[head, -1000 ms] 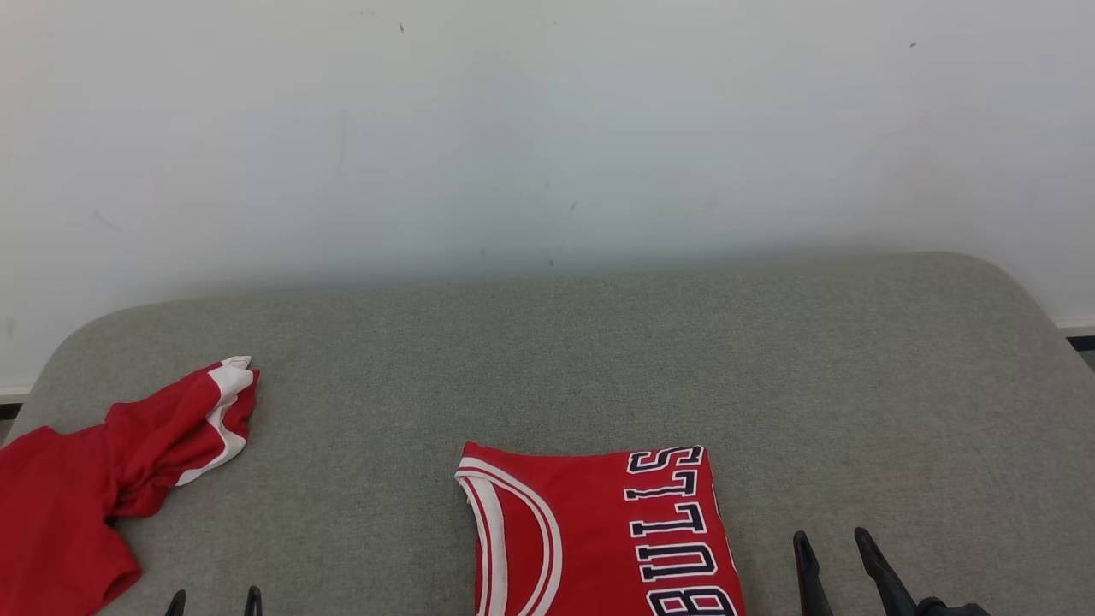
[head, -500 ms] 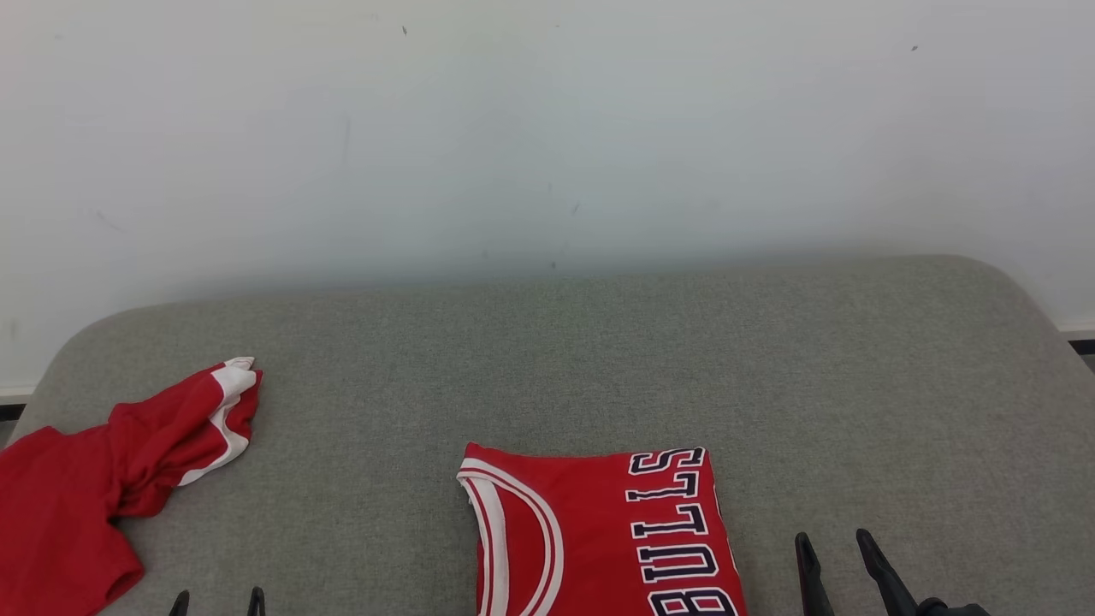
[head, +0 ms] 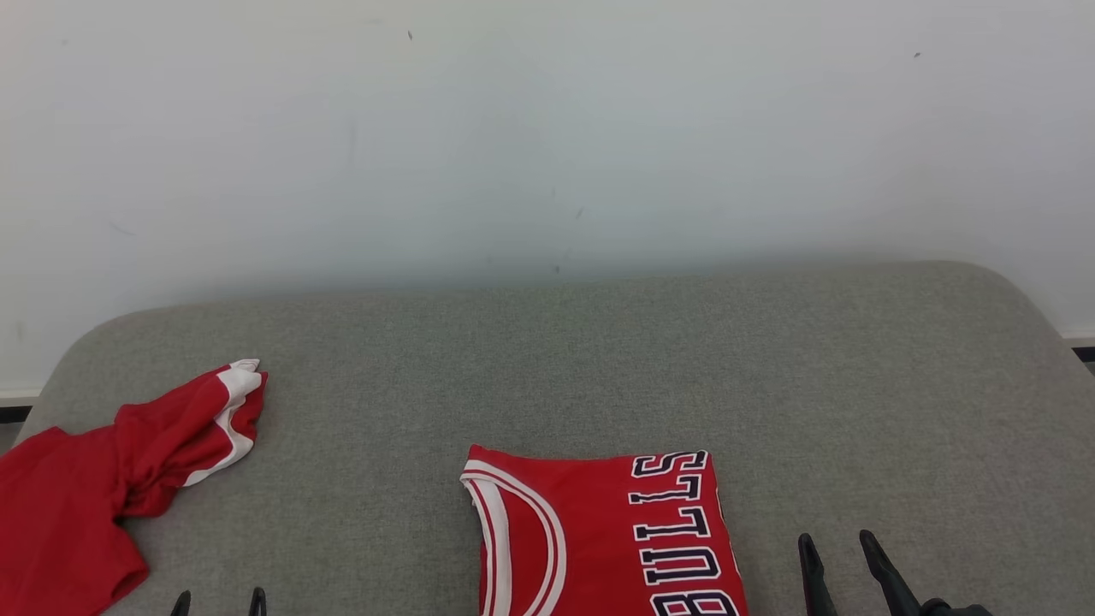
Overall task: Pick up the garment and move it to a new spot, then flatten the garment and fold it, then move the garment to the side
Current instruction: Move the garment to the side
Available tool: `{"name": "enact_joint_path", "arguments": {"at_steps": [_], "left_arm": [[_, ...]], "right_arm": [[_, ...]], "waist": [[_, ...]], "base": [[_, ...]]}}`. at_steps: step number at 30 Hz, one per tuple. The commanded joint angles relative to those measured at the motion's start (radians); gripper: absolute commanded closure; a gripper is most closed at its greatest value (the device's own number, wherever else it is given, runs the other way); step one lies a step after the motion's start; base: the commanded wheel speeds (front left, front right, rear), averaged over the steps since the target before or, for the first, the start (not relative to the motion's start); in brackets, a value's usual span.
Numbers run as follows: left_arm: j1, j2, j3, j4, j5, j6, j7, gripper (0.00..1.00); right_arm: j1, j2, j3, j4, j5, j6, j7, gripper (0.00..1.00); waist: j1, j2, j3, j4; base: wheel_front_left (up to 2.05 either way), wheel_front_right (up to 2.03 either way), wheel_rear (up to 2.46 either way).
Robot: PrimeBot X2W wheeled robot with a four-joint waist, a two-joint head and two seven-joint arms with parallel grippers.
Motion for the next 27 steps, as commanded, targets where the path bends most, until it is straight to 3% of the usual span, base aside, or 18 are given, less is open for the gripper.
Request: {"name": "enact_joint_path", "arguments": {"at_steps": [1,13,20,27], "left_arm": [[0.009,0.001,-0.001,-0.001,-0.002,0.0,-0.003,0.0],[-0.002,0.003,-0.004,0.0,-0.005,0.0,-0.003,0.0],[-0.025,0.009,-0.022,0.007,-0.013,-0.001,-0.003,0.0],[-0.042,0.019,-0.029,0.019,-0.024,-0.002,-0.003,0.0]], "right_arm": [[0.003,-0.003,-0.002,0.002,0.003,-0.002,-0.004,0.0],[-0.124,-0.03,0.026,0.082,-0.007,-0.002,0.031,0.0],[-0.263,-0.034,0.043,0.244,-0.022,-0.002,0.143,0.0],[-0.348,-0.03,0.065,0.427,-0.034,-0.002,0.158,0.0]], "waist": [[0.0,-0.0001,-0.001,0.002],[0.0,-0.0001,0.016,0.017],[0.0,-0.0001,0.037,0.052],[0.0,-0.0001,0.052,0.081]], "base": [[0.0,0.0,0.0],[0.0,0.0,0.0],[0.0,0.0,0.0],[0.0,0.0,0.0]]}}
